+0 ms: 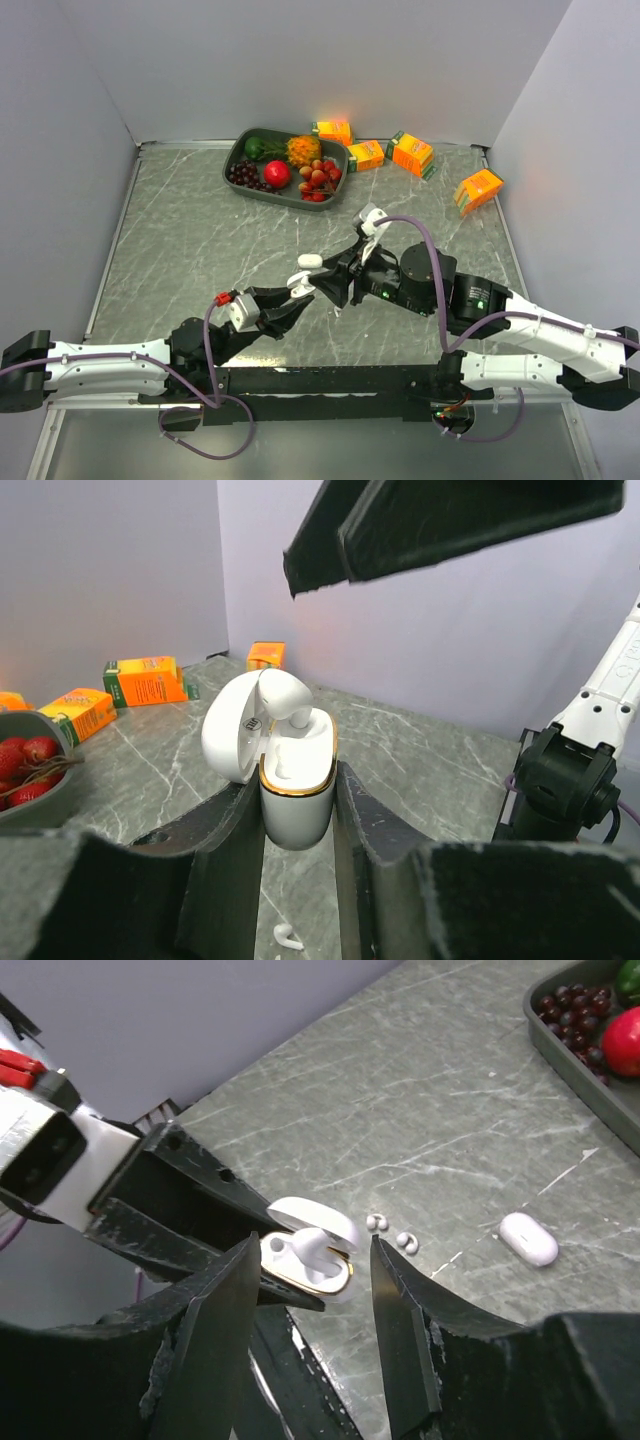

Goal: Insert the wireless bluetooth earbuds into the charging case
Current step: Adjust the earbud with the charging case.

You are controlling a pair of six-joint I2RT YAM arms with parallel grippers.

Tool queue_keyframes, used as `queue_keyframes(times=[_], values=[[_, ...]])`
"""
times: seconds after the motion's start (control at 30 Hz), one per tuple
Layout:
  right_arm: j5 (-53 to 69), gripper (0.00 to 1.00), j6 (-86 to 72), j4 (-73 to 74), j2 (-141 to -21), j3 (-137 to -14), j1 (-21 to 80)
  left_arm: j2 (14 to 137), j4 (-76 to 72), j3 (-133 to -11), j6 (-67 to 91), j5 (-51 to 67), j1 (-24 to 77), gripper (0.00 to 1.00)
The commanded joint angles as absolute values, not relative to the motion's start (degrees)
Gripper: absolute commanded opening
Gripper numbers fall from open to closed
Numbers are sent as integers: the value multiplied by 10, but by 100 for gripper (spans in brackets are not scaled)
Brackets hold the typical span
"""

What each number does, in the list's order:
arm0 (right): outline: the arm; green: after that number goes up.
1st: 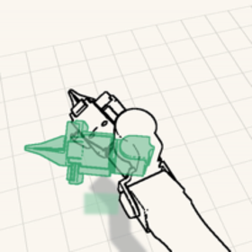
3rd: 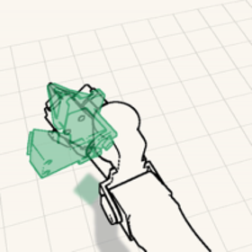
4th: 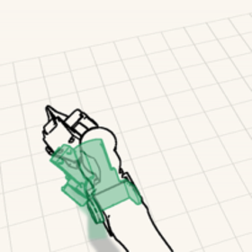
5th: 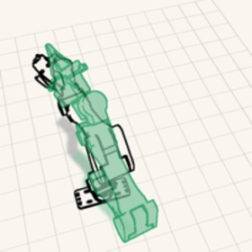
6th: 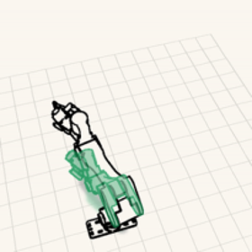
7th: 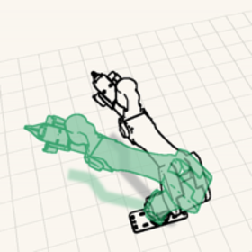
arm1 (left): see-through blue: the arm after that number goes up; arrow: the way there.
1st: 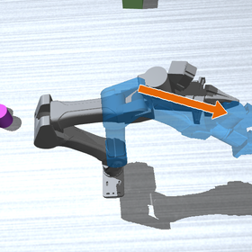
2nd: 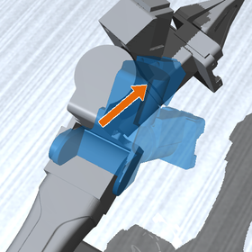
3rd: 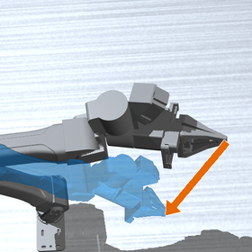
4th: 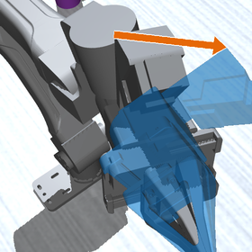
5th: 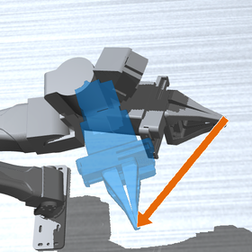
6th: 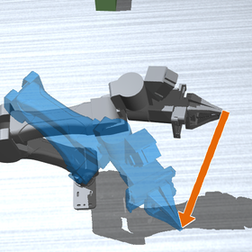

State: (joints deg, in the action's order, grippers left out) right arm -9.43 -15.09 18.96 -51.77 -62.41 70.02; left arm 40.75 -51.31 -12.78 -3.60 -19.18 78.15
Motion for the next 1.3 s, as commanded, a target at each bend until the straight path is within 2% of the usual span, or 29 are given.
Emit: queue_keyframes(times=[0.0,0.37,1.27], values=[[-78,56,-148,227,-544,-694,709,409,-514,-152,-20,-204,783,1],[-138,57,-189,330,-597,-738,713,396,-422,-173,54,-229,784,1],[-77,53,-171,368,-666,-776,713,392,-389,-182,53,-231,783,1]])
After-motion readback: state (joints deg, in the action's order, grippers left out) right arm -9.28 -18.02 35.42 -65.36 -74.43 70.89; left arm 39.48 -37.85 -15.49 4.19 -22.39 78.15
